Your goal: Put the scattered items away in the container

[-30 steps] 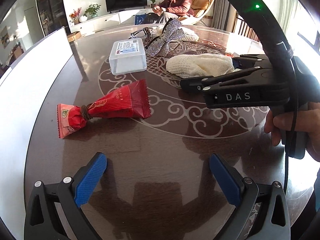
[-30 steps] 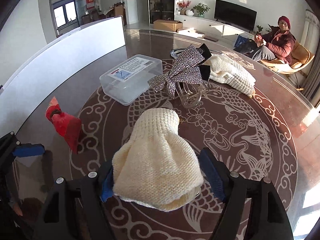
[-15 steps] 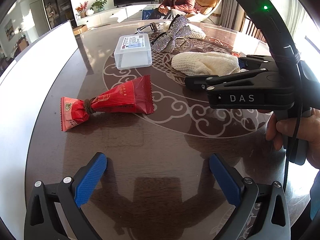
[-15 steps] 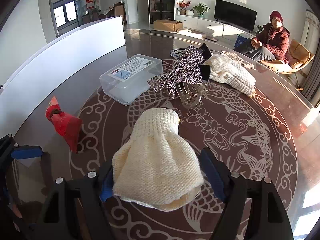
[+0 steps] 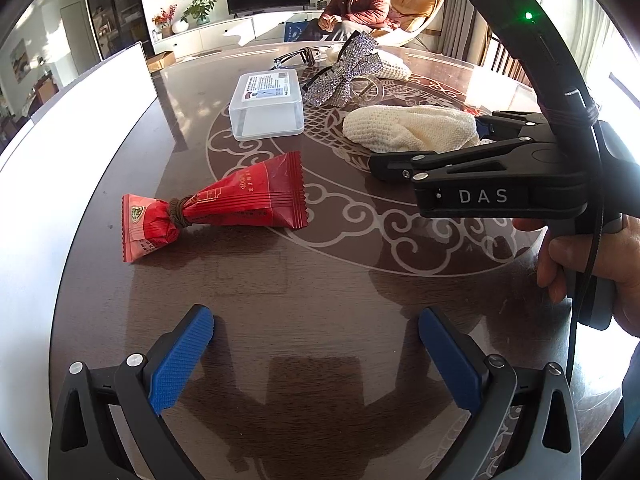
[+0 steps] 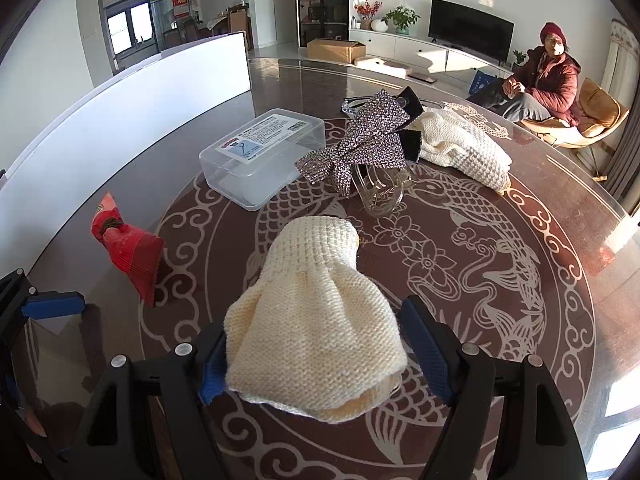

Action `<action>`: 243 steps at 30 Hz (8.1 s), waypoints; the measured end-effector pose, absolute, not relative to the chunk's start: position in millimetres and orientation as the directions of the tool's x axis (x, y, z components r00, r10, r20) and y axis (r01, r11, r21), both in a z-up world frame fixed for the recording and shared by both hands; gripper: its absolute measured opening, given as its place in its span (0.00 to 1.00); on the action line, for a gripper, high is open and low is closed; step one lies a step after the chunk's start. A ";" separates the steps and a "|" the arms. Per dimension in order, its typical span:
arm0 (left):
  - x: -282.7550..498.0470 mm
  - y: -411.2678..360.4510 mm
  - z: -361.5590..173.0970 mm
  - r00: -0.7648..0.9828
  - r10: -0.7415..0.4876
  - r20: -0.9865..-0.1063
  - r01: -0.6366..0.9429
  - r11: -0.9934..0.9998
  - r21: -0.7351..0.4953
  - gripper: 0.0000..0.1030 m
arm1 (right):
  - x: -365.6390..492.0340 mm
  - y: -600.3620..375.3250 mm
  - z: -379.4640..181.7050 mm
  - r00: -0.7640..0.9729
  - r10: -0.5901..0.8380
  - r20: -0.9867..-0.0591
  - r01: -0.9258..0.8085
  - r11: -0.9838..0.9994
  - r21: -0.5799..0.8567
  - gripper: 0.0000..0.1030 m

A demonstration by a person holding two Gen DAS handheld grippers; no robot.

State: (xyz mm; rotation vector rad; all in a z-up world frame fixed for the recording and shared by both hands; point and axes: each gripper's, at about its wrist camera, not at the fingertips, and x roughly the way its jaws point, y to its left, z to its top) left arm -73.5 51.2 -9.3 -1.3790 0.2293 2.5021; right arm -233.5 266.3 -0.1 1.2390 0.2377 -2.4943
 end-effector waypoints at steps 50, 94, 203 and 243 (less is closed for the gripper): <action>-79.2 -11.9 17.0 -0.497 0.274 -0.824 -0.432 -0.901 -0.039 1.00 | -151.8 310.3 7.2 -0.595 -0.161 -0.788 0.266 -0.964 -0.005 0.55; -125.4 17.3 -1.9 -0.246 0.352 -0.903 -0.619 -0.774 -0.133 0.29 | -152.4 312.1 8.3 -0.593 -0.168 -0.788 0.270 -0.963 0.002 0.56; -109.8 53.2 -26.0 -0.543 0.168 -0.823 -0.293 -0.956 -0.002 1.00 | -123.2 351.0 10.9 -0.602 0.017 -0.798 -0.019 -1.000 -0.007 0.77; -108.7 52.7 -27.5 -0.544 0.167 -0.822 -0.292 -0.956 -0.001 1.00 | -123.1 351.3 10.7 -0.602 0.017 -0.798 -0.019 -1.000 -0.007 0.77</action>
